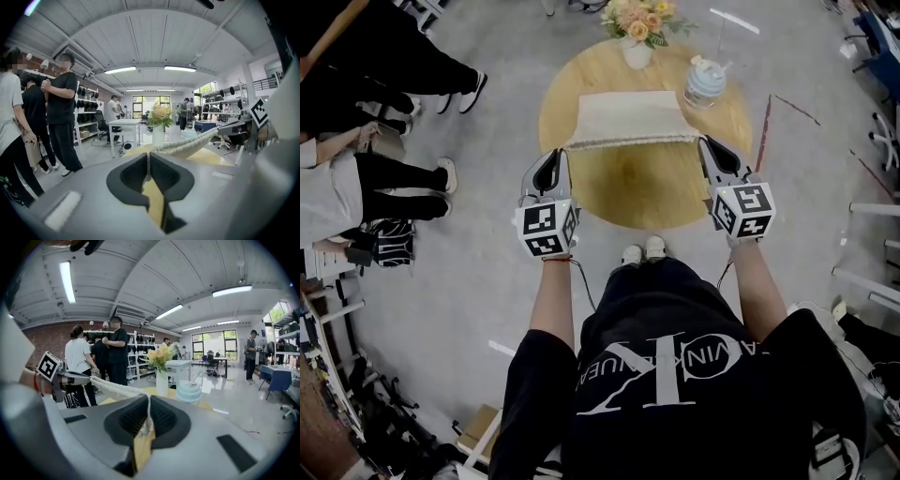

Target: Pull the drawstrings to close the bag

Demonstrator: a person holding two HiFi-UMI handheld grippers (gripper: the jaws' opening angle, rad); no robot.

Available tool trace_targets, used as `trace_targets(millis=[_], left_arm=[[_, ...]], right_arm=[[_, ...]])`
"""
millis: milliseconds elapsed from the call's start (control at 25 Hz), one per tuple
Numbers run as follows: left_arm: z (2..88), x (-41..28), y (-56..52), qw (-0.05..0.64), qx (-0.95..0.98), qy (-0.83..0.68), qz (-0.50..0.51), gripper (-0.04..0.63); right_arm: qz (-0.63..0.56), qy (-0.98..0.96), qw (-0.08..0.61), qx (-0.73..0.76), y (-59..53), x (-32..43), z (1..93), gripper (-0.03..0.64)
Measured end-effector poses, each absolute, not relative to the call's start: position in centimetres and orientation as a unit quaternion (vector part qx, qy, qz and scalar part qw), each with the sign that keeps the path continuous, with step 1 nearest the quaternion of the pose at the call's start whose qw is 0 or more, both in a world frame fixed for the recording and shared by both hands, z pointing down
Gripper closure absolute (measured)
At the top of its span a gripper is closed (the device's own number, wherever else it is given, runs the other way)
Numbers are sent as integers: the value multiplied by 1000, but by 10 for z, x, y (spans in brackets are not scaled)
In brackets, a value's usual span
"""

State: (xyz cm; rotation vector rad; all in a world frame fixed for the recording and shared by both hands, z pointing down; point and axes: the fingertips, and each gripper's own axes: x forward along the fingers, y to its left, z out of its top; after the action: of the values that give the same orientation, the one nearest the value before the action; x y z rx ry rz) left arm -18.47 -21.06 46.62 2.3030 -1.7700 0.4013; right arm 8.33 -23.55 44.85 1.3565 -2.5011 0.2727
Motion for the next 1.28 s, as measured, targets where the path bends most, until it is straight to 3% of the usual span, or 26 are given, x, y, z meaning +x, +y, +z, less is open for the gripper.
trace_targets(millis=[1280], left_arm=[[437, -193, -211, 111, 807, -570, 106, 571]], right_arm=[[47, -858, 166, 484, -244, 85, 428, 592]])
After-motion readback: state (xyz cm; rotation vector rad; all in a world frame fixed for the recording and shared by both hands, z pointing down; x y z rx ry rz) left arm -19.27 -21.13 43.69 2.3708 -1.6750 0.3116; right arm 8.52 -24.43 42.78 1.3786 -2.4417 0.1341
